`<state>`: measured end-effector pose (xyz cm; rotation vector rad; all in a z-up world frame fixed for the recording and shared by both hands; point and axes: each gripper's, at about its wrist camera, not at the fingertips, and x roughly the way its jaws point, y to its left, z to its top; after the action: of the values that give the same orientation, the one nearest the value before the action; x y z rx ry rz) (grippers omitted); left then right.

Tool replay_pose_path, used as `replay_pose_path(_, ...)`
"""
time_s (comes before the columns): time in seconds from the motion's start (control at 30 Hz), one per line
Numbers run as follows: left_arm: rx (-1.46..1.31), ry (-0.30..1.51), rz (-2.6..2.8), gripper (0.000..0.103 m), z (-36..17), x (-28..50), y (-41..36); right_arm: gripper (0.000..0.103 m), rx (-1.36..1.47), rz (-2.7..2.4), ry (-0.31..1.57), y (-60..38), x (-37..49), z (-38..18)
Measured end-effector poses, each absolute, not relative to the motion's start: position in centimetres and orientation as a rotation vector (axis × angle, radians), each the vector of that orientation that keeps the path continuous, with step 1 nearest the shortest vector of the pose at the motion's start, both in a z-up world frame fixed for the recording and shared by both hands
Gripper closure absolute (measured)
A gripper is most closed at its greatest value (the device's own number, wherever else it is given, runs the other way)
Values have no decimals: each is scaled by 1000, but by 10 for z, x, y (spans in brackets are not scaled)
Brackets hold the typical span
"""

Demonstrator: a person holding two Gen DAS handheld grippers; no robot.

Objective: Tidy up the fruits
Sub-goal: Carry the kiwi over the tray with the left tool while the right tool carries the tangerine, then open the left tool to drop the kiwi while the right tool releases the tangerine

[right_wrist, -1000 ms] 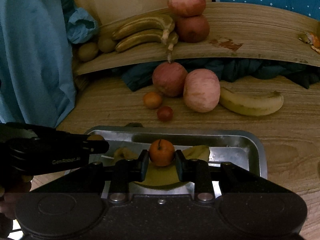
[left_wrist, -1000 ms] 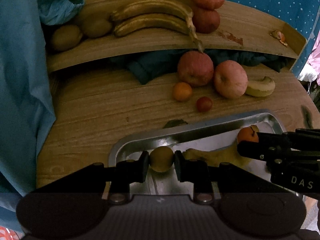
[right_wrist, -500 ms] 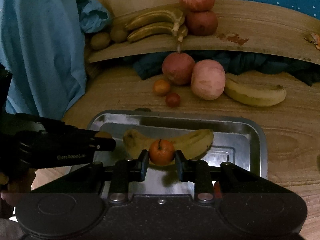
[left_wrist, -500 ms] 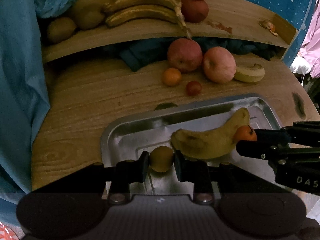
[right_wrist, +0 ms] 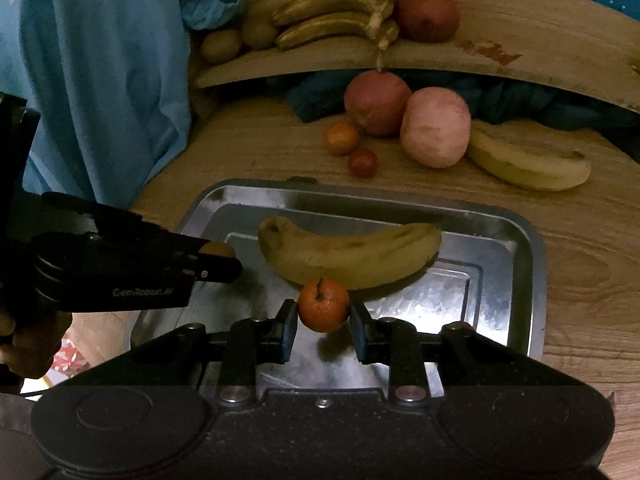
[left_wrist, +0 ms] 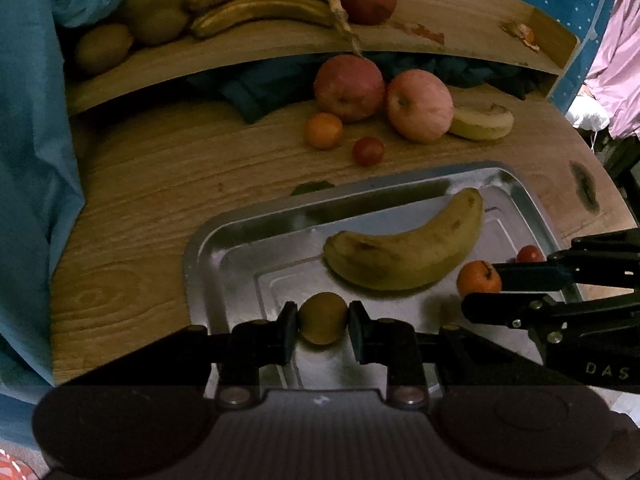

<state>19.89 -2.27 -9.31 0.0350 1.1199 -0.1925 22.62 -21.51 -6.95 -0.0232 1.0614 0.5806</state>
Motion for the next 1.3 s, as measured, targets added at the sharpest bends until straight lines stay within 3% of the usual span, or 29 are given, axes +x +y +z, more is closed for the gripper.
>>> replay_pose_path(1.1, 34, 1195, -245, 72, -101, 200, -28, 70, -60, 630, 1162, -207, 230, -83)
replay_pose_path(1.23, 33, 1194, -245, 59, -101, 200, -28, 67, -59, 622, 1158, -207, 229, -83)
replay_pose_path(1.3, 32, 1190, -240, 57, -101, 200, -27, 63, -58, 618, 1155, -207, 229, -82)
